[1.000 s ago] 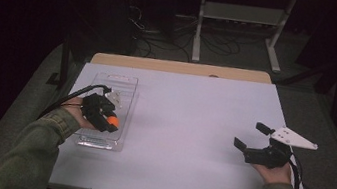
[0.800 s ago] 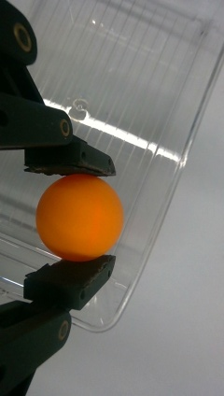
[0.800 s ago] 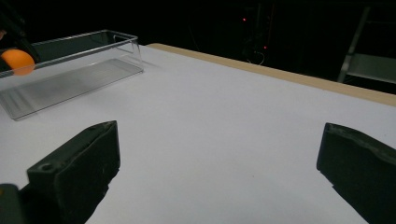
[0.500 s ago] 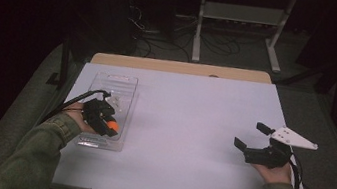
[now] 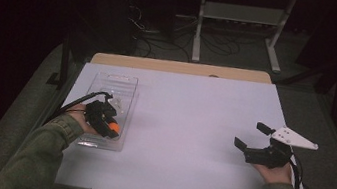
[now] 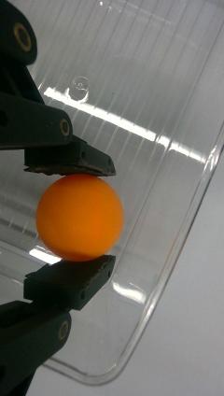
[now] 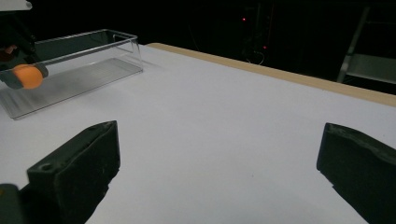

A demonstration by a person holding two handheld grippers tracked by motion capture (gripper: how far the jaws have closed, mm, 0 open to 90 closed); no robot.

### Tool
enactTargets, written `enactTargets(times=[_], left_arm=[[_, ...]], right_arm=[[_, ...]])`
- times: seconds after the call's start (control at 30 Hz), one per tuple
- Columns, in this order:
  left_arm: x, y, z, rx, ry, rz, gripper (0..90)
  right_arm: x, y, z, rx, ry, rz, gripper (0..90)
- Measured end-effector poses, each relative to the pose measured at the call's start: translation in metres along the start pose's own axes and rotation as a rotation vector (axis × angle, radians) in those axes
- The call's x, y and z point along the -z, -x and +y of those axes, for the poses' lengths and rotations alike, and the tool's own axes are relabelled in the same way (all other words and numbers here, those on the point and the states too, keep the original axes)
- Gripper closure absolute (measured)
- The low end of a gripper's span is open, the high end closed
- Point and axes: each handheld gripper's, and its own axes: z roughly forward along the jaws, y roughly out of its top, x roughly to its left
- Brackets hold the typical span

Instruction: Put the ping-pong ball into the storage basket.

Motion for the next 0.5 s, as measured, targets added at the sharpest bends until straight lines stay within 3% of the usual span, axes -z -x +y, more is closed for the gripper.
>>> enactTargets(times=[0.5], left_arm=[[-0.0022,-0.0009,-0.0027,0.017,0.001,0.003,49.3]], right_arm=[[0.0000,0.0000,0.0001,0.000,-0.003,0.001,0.0]])
